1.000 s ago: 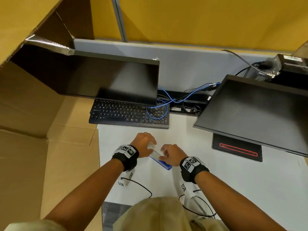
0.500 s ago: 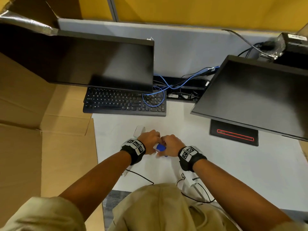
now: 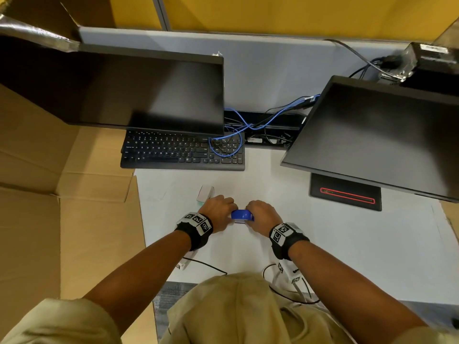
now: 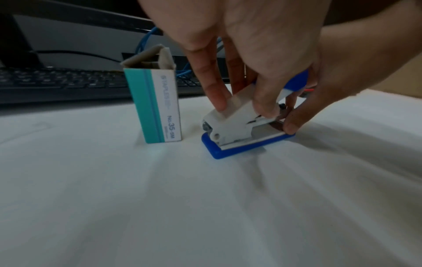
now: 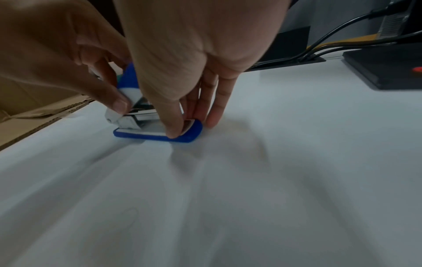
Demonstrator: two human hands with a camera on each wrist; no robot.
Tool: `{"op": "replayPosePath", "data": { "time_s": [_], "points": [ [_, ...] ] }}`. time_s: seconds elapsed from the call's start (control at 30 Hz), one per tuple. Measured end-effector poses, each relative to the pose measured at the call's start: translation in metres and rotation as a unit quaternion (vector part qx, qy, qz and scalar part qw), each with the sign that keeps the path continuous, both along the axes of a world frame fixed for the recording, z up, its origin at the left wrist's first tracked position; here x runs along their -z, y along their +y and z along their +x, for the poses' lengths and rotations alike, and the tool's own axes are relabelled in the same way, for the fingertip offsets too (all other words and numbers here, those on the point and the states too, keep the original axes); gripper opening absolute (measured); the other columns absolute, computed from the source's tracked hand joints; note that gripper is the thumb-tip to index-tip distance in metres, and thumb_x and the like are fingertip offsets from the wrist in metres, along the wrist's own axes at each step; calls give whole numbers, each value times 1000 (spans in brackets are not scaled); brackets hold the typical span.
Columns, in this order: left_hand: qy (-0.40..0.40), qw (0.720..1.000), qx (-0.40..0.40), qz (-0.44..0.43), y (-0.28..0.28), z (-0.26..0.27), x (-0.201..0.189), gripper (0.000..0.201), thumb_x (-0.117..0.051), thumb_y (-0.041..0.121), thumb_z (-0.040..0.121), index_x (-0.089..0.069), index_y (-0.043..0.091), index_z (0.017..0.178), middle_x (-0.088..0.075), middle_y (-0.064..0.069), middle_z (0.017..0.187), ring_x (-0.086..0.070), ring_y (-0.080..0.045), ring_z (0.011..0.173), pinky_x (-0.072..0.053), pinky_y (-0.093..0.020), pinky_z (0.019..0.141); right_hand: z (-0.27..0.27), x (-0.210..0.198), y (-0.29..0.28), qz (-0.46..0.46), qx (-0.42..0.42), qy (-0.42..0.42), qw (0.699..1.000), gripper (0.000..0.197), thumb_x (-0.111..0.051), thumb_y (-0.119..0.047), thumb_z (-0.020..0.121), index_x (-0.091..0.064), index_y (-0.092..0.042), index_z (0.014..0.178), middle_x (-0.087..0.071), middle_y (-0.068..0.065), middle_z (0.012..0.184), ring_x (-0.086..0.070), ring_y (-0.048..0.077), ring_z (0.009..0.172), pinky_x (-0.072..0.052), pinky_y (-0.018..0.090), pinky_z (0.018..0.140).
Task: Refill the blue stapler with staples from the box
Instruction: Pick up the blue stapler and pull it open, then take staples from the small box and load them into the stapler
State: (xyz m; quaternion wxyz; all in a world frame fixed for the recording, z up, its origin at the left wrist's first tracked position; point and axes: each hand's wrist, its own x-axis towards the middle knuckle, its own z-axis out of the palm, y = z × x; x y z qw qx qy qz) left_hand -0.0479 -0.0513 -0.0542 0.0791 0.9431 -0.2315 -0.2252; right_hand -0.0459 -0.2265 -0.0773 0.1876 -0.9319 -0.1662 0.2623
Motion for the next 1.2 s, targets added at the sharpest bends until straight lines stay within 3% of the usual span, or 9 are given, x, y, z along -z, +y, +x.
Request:
{"op": "replayPosePath", "data": {
  "time_s": [0.13, 0.37, 0.5, 0.7, 0.8, 1.03, 1.2],
  "points": [
    [-1, 998, -28, -51, 12, -5, -5, 32, -62, 29, 87, -59, 21, 118, -67, -1, 111, -62, -24, 96, -50, -35, 84, 4, 0, -2, -13, -20, -6, 1000, 17, -64, -20, 86, -68, -8, 97, -69, 11, 93, -64, 27, 84, -55, 38, 79],
    [15, 995, -57, -84, 24, -11, -19, 27, -65, 27, 81, -59, 18, 106, -68, -3, 103, -63, -25, 87, -50, -34, 79, 9, 2, -13, -12, -52, -19, 998, 13, -65, -23, 84, -72, -15, 91, -71, 4, 89, -63, 23, 80, -54, 35, 70],
    [29, 994, -67, -84, 30, -9, -24, 22, -70, 22, 77, -57, 14, 93, -68, -4, 96, -61, -24, 81, -46, -29, 71, 10, 4, -20, -7, -53, -22, 998, 13, -65, -24, 84, -71, -17, 92, -70, 3, 89, -62, 23, 82, -54, 37, 73],
    [43, 993, -85, -76, 43, -10, -24, 13, -68, 18, 79, -61, 9, 86, -69, -6, 91, -63, -27, 79, -56, -37, 69, 10, 5, -26, -12, -55, -29, 998, 13, -65, -23, 84, -71, -16, 93, -69, 3, 90, -61, 23, 83, -54, 38, 74],
    [29, 996, -72, -31, 48, -14, -23, 12, -64, 22, 83, -59, 12, 86, -68, -6, 95, -63, -27, 83, -48, -32, 67, 11, 5, -27, -15, -52, -28, 998, 11, -64, -23, 84, -70, -17, 91, -69, 2, 88, -61, 21, 81, -54, 37, 72],
    [52, 991, -60, 110, 60, -30, 2, 21, -58, 26, 90, -63, 13, 106, -67, -7, 108, -63, -28, 98, -51, -37, 81, 14, 4, -29, -28, -55, -33, 998, 7, -65, -22, 85, -68, -15, 85, -68, 4, 85, -50, 15, 72, -41, 27, 64],
    [54, 988, -83, 115, 61, -27, 7, 22, -59, 26, 90, -65, 12, 106, -66, -7, 111, -63, -29, 100, -52, -39, 83, 12, 4, -31, -20, -56, -21, 998, 10, -65, -21, 86, -67, -12, 89, -67, 6, 91, -59, 22, 83, -48, 32, 70]
  ]
}}
